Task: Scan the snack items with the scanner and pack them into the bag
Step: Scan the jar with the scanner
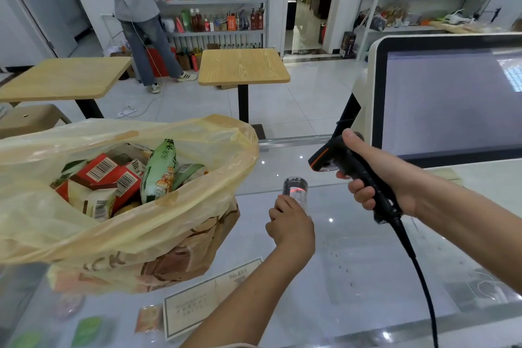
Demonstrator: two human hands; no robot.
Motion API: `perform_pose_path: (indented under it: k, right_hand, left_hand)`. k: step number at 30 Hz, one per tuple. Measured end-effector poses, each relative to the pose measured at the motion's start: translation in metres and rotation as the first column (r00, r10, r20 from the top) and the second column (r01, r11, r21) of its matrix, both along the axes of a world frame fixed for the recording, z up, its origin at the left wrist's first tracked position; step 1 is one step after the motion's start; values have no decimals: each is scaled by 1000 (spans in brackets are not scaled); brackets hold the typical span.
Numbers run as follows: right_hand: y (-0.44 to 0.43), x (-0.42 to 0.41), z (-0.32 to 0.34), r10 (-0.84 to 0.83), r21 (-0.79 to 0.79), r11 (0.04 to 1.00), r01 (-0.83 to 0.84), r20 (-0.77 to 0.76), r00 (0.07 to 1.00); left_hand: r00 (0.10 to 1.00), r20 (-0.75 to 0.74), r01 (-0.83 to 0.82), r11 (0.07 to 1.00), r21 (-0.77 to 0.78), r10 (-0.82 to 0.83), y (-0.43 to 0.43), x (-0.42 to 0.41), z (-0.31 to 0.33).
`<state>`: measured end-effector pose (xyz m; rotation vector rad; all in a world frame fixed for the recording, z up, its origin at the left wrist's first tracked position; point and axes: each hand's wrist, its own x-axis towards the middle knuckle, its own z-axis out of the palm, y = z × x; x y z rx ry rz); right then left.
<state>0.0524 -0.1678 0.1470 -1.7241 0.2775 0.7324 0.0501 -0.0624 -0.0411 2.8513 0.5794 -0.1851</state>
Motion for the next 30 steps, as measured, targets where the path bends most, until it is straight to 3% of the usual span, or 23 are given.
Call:
perform_pose_path:
  k: [6,20,30]
  right_hand:
    - [-6,1,16,28,43,999,-29,23,999]
    - [-7,6,-18,-5,72,997,5,4,1000]
    - [-5,23,-135,-80,-161,982,101,132,988]
  left_hand:
    - [1000,7,-7,999,-41,7,1,1,3]
    - [1000,12,-20,998,-54,21,3,-4,7]
    - [999,-27,30,983,-179,-36,26,-40,12]
